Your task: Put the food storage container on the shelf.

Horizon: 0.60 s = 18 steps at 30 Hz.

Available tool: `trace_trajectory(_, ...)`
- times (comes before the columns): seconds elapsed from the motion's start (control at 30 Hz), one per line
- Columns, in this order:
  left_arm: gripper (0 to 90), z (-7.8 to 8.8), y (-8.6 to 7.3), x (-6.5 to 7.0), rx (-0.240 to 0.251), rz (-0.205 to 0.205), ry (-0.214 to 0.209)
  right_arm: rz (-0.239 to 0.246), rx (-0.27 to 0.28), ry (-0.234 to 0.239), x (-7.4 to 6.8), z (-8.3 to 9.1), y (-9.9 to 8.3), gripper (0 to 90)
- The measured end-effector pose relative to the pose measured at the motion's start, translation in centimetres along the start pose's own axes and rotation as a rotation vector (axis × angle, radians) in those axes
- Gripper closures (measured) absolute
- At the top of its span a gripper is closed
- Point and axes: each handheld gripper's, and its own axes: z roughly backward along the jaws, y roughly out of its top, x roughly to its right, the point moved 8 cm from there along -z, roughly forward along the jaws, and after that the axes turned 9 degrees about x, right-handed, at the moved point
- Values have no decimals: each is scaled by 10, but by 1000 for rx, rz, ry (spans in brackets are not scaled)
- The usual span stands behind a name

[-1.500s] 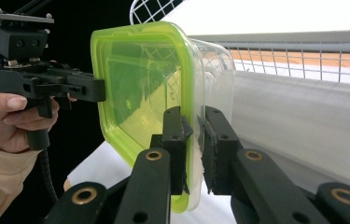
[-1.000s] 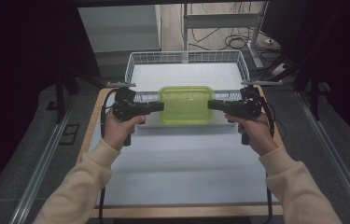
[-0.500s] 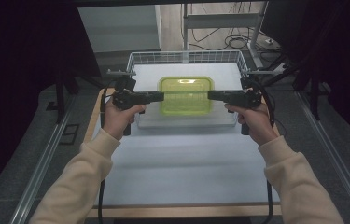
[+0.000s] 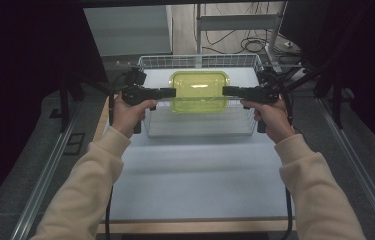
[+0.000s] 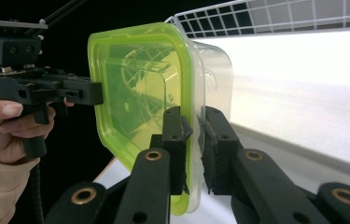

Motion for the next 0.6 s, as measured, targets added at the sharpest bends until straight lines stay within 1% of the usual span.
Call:
trace_trajectory(0.1,805,-8,8,-9,1,17,5,-19,6,-11,8,-7,7,803)
trace_trajectory(0.13,805,-11,10,-13,-6,20,11,-28,12,-18,11,-10,9,803)
trace_trajectory(0.23,803,-22,16,-25,-11,48,24,-47,12,-46,22,-20,16,800)
trace_trajectory(0.33,801,-31,20,-36,-16,68,41,-71,16,-68,32,-31,22,797)
trace_trajectory(0.37,800,-33,21,-38,-21,70,41,-75,13,-75,34,-33,23,795)
trace_trajectory(0.43,797,-37,22,-42,-24,87,40,-83,10,-90,40,-38,26,792)
trace_trajectory(0.5,794,-41,21,-46,-34,99,40,-102,0,-104,46,-42,26,789)
trace_trajectory(0.53,787,-43,21,-47,-32,102,38,-105,-3,-112,49,-44,26,787)
trace_trajectory(0.6,777,-46,24,-49,-20,124,32,-116,10,-114,53,-48,27,770)
